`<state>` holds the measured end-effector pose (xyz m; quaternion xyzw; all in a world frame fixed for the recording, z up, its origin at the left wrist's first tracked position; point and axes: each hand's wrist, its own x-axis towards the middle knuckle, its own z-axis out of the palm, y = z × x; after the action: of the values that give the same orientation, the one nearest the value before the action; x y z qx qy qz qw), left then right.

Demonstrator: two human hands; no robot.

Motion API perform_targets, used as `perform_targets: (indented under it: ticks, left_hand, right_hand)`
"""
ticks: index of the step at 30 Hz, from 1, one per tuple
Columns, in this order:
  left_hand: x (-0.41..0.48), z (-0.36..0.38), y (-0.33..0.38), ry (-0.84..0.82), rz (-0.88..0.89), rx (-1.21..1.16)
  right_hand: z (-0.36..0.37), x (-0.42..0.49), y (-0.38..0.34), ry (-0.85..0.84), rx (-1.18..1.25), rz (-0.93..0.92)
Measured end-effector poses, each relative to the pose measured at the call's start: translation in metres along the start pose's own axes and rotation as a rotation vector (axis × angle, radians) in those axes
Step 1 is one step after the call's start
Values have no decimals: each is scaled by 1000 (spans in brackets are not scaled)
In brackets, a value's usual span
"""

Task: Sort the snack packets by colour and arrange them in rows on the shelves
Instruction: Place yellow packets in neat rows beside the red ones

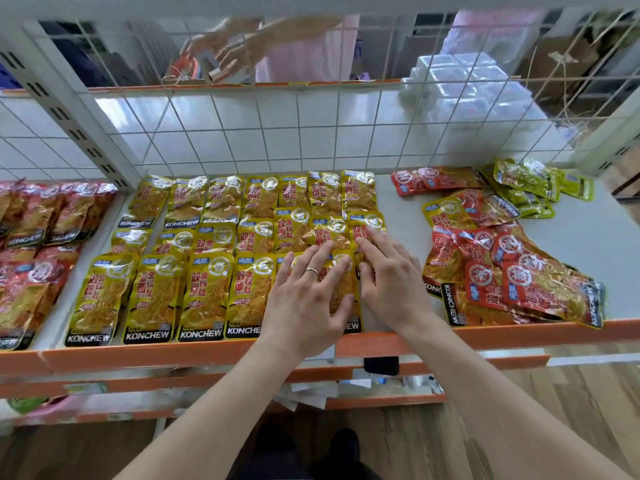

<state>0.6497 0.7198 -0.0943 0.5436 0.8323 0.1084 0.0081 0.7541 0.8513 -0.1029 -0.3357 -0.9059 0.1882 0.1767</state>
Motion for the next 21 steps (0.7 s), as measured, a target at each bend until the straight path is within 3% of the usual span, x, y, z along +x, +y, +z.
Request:
perform_targets:
  ticks: [14, 21]
  left_hand:
    - [-6, -4, -1, 122, 38, -75]
    - [-9, -11, 14, 204, 141, -119]
  right_hand:
    - [-31, -24, -5, 43, -4, -67]
    - [-72, -56, 15, 122, -16, 47]
